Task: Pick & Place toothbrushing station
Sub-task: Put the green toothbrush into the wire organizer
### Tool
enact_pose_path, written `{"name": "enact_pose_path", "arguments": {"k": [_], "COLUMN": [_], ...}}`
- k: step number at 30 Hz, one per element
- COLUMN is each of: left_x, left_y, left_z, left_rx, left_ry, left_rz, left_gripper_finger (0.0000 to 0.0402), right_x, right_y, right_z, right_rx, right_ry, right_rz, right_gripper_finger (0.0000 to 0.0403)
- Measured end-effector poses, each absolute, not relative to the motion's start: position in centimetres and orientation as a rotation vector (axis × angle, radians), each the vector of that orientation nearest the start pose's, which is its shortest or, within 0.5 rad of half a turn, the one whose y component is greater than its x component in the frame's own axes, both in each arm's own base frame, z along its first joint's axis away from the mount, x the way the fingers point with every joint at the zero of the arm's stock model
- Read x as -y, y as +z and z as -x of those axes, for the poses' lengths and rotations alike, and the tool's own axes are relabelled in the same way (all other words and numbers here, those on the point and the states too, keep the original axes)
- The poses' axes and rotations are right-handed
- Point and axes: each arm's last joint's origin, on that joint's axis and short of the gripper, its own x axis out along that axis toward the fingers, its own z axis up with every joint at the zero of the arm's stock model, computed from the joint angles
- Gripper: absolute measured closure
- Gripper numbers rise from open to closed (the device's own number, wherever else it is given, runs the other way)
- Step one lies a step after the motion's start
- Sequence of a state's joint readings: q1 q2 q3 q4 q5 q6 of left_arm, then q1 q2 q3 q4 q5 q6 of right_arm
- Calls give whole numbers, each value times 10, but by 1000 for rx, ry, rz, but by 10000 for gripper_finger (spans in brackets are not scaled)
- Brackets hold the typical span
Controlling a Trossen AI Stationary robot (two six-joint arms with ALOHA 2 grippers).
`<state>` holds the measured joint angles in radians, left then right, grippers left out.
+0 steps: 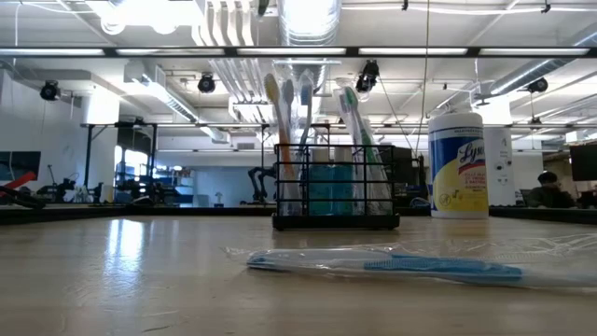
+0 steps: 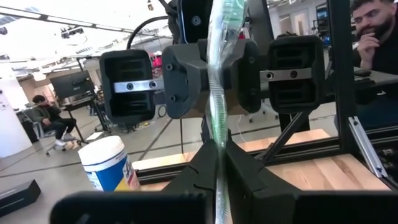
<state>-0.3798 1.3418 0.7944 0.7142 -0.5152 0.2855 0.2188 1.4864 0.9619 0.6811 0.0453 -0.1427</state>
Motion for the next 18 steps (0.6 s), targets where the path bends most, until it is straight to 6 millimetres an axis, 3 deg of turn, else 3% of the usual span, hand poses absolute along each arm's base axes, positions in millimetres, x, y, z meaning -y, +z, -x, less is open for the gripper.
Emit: {"name": "enact_pose_path", "arguments": {"k": [6,13,18], "left_x": [97,95,84], "left_y": [301,319,331], "left_z": [-272,-242,-206], "left_rx": [105,58,-15], "left_ry": [141,93,64], "left_rz": [-221,-179,-100], "left_gripper_finger": [322,219,211], "right_x": [-71,-64,-57], "right_y": [315,327,335], "right_z": [-319,-287,-260], "right_rx": [129,25,-82], "right_ry": [168,176,176], "right_rz": [149,156,146], "right_gripper_finger": [388,389,389]}}
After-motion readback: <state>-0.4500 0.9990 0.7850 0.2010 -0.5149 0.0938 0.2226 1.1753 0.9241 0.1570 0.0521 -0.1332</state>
